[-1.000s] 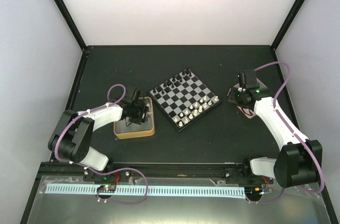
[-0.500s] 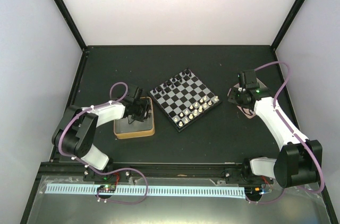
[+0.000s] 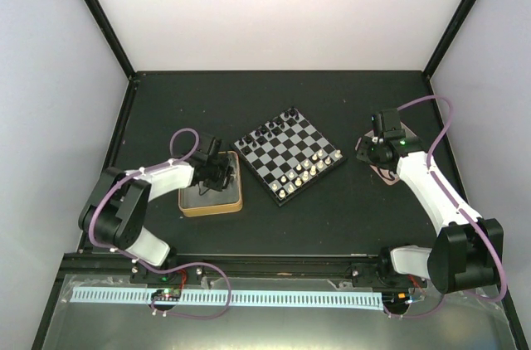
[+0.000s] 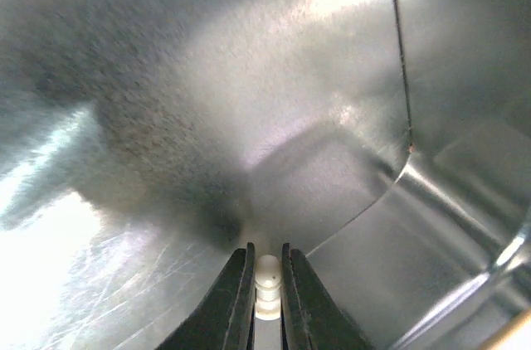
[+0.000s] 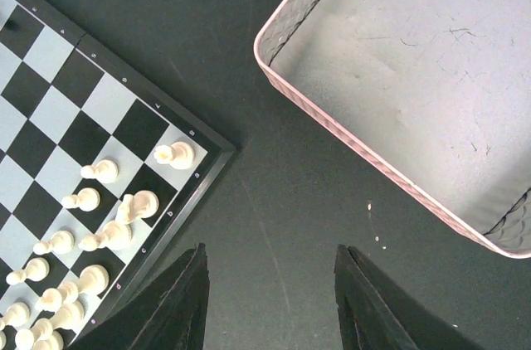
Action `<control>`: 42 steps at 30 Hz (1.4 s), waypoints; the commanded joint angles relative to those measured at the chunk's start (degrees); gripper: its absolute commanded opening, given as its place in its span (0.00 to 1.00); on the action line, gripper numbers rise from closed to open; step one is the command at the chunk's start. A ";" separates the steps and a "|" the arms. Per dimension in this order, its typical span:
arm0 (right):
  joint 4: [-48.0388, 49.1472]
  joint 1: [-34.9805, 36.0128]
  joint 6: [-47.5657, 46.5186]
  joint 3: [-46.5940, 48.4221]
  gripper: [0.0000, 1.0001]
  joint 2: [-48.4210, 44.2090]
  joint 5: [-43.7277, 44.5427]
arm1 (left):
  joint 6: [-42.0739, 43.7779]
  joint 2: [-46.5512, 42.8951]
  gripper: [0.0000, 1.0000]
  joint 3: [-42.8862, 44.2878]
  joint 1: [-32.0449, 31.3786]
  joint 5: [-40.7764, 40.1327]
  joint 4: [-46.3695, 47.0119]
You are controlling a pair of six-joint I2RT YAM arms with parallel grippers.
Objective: Set up the chess pieces on the board
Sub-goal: Pick up the chess piece from the storage box, then place the chess piece on the chessboard.
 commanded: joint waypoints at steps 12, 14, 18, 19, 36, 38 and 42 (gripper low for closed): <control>4.61 0.12 -2.71 1.43 0.44 -0.83 -11.34 | 22.76 -16.01 0.02 3.89 -1.51 -11.86 -15.25; 4.43 0.08 -1.57 1.51 0.44 -1.22 -9.74 | 25.21 -16.63 0.02 6.46 -4.02 -15.21 -17.10; 3.62 0.07 1.31 1.23 0.44 -1.82 -6.29 | 32.08 -13.21 0.02 14.93 -10.01 -22.18 -19.55; 3.53 0.09 1.78 1.02 0.44 -1.93 -5.71 | 34.78 -12.03 0.02 16.93 -11.42 -23.54 -18.82; 1.86 0.07 1.05 0.72 0.45 -2.66 -4.82 | 60.31 19.24 0.02 40.41 -23.02 -30.93 -8.82; 1.94 0.08 0.95 0.81 0.45 -2.38 -4.83 | 60.67 21.04 0.02 40.95 -23.45 -30.77 -8.75; 1.51 0.01 1.18 1.28 0.44 -1.66 -2.27 | 60.78 22.63 0.02 40.76 -23.56 -29.02 -8.18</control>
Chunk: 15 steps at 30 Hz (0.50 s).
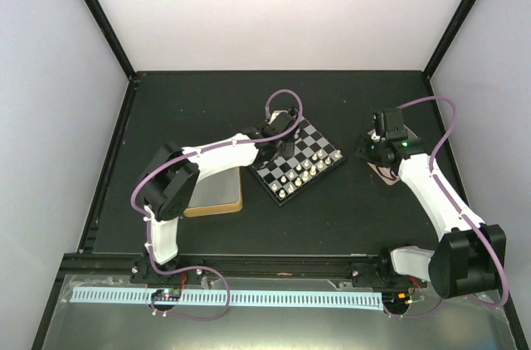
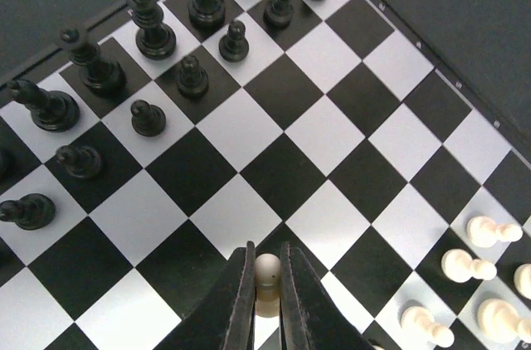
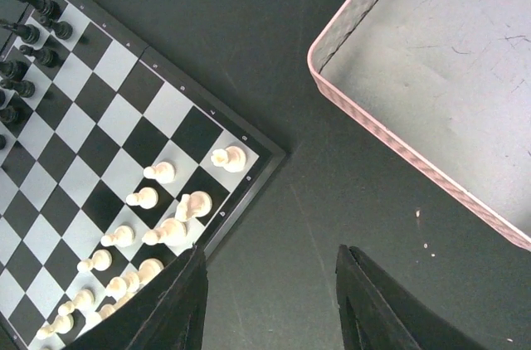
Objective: Set up the chess pieces on the board
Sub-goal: Place the chess piece on the chessboard.
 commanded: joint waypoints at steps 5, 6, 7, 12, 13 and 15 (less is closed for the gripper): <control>-0.52 -0.02 -0.31 1.54 0.44 0.51 2.24 | 2.27 2.44 0.01 1.04 -0.53 1.97 3.63; -0.45 0.05 -0.31 1.65 0.44 0.60 2.13 | 2.29 2.75 0.02 1.06 -0.52 1.98 3.69; -0.44 0.08 -0.31 1.67 0.44 0.60 2.10 | 2.28 3.07 0.02 1.06 -0.52 2.05 3.84; -0.57 0.06 -0.25 2.35 0.45 0.28 3.43 | 2.97 4.27 0.02 1.35 -0.56 3.22 4.10; -0.54 0.06 -0.34 2.57 0.45 0.16 3.92 | 3.03 4.53 0.02 1.46 -0.52 3.31 3.94; -0.38 0.02 -0.44 3.01 0.45 -0.01 4.22 | 3.11 4.85 0.03 1.41 -0.57 3.30 3.78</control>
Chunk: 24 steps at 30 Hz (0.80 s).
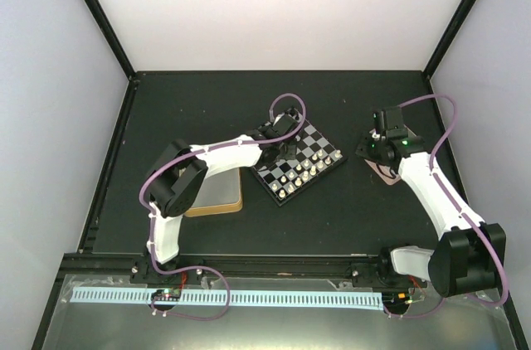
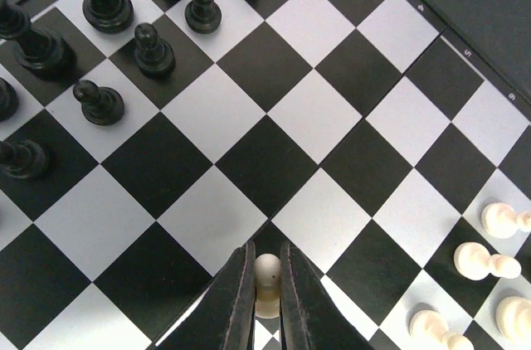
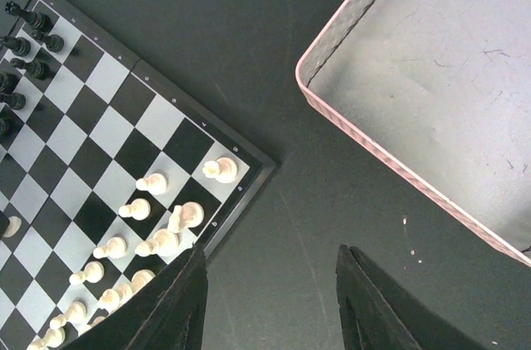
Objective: Set up the chess pieces on the board
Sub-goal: Place the chess piece on the chessboard.
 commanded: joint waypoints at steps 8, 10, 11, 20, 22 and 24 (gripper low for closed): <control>-0.78 0.09 -0.97 3.62 0.45 -0.71 4.73 | 0.58 1.70 0.16 2.57 -0.26 1.70 -0.76; -0.87 0.12 -1.28 4.03 0.45 -1.03 5.27 | 0.47 1.20 0.19 2.96 -0.28 1.71 -1.36; -0.88 0.03 -1.42 4.27 0.45 -1.05 4.97 | 0.40 0.98 0.21 3.20 -0.24 1.71 -1.68; 0.14 0.09 -3.70 5.31 0.45 -0.83 -0.26 | 0.50 -2.85 0.25 3.00 0.29 1.55 -4.79; 0.51 0.20 -5.21 6.08 0.45 0.21 -4.45 | 0.16 -5.44 0.26 2.05 0.81 1.00 -5.20; -0.10 0.88 -6.62 7.89 0.46 2.11 -7.07 | -0.32 -9.00 0.29 0.49 1.56 0.44 -5.29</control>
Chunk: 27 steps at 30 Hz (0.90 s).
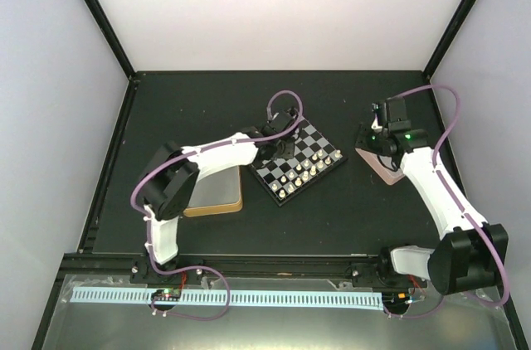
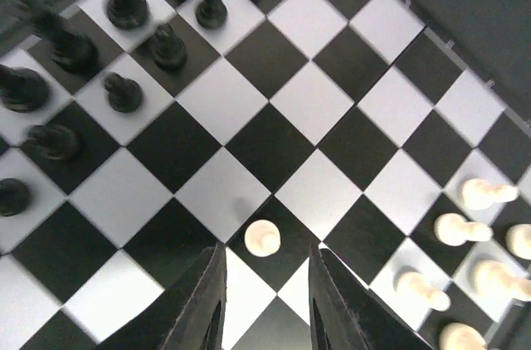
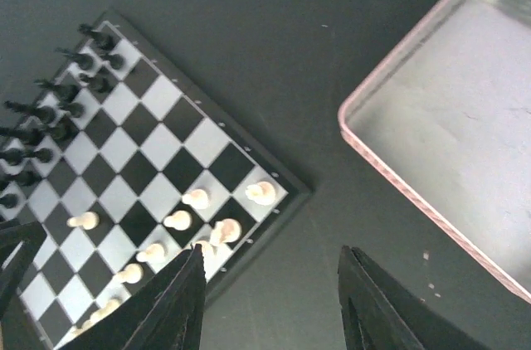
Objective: Set up the chess pieces on the board
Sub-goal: Place the chess piece on the chessboard, then pick up the chess piece from the chessboard.
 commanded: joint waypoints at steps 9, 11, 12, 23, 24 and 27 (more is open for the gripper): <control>-2.80 13.86 -7.19 16.38 0.57 17.18 -9.57 | 0.63 -28.99 0.42 -11.16 7.73 -3.44 -0.96; -4.36 16.80 -8.01 19.63 0.57 21.56 -9.14 | 2.08 -33.49 0.46 -14.36 9.61 -4.11 -0.48; -4.80 18.07 -8.40 20.82 0.57 23.70 -9.07 | 2.97 -35.64 0.47 -16.13 10.61 -4.28 -0.09; -10.29 25.19 -9.32 33.69 0.44 41.11 -5.58 | 4.33 -52.39 0.57 -29.91 19.72 -3.71 0.18; -10.73 25.38 -9.14 34.38 0.43 42.10 -5.26 | 4.22 -52.73 0.57 -30.27 20.00 -3.33 0.17; -11.54 25.66 -8.66 35.58 0.38 44.26 -4.37 | 3.75 -53.08 0.57 -30.73 20.73 -2.27 -0.36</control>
